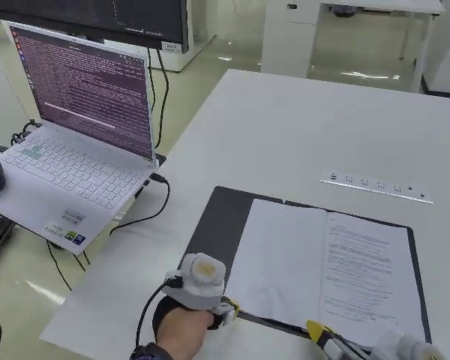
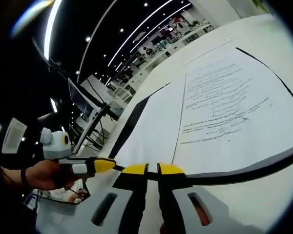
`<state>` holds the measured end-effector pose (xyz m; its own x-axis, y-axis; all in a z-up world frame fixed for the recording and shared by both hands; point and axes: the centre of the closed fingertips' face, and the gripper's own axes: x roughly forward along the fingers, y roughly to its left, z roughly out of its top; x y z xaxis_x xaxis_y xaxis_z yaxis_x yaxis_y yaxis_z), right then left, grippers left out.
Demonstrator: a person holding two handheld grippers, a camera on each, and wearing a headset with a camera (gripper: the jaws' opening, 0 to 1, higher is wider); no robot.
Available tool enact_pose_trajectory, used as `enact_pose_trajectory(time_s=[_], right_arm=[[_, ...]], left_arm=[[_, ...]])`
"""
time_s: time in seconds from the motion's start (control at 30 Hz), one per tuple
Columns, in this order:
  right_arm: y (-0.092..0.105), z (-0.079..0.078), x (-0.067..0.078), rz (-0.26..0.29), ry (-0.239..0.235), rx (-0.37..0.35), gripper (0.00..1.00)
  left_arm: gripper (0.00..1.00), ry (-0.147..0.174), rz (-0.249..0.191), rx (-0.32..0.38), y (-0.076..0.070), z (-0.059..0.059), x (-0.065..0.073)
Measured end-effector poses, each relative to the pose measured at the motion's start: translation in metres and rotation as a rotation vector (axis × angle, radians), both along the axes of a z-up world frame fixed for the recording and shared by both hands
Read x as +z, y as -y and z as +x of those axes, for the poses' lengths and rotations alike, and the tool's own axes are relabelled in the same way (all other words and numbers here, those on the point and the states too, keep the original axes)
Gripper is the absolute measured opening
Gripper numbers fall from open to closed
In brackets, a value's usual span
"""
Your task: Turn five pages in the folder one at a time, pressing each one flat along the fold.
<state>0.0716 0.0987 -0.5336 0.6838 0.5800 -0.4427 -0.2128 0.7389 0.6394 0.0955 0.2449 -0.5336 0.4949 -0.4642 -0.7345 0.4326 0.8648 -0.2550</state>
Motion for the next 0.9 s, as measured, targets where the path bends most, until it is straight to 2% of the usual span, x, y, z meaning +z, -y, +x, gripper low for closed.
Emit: enact_pose_trajectory(time_s=[0.17,0.2,0.43,0.7,0.8,0.9], right_arm=[[0.011,-0.001,0.009,-0.034,0.021,0.021,0.17],[0.016,0.000,0.013,-0.064,0.048,0.031,0.18],[0.045,-0.001,0.029,-0.129,0.092,0.025,0.28],[0.075,-0.012,0.041,-0.169,0.124,0.015,0.35],[0.085,-0.016,0.051,-0.174,0.149,0.002,0.37],[0.092,-0.019,0.055,-0.198,0.168,0.013,0.42]], left_arm=[[0.17,0.034,-0.022,0.018,-0.007,-0.001,0.017],[0.17,0.044,-0.023,0.018,-0.009,-0.002,0.021],[0.20,0.079,-0.011,0.003,-0.016,-0.006,0.033],[0.24,0.110,0.005,-0.025,-0.021,-0.012,0.046],[0.25,0.128,0.009,-0.037,-0.024,-0.011,0.053],[0.27,0.165,0.019,-0.068,-0.028,-0.010,0.063]])
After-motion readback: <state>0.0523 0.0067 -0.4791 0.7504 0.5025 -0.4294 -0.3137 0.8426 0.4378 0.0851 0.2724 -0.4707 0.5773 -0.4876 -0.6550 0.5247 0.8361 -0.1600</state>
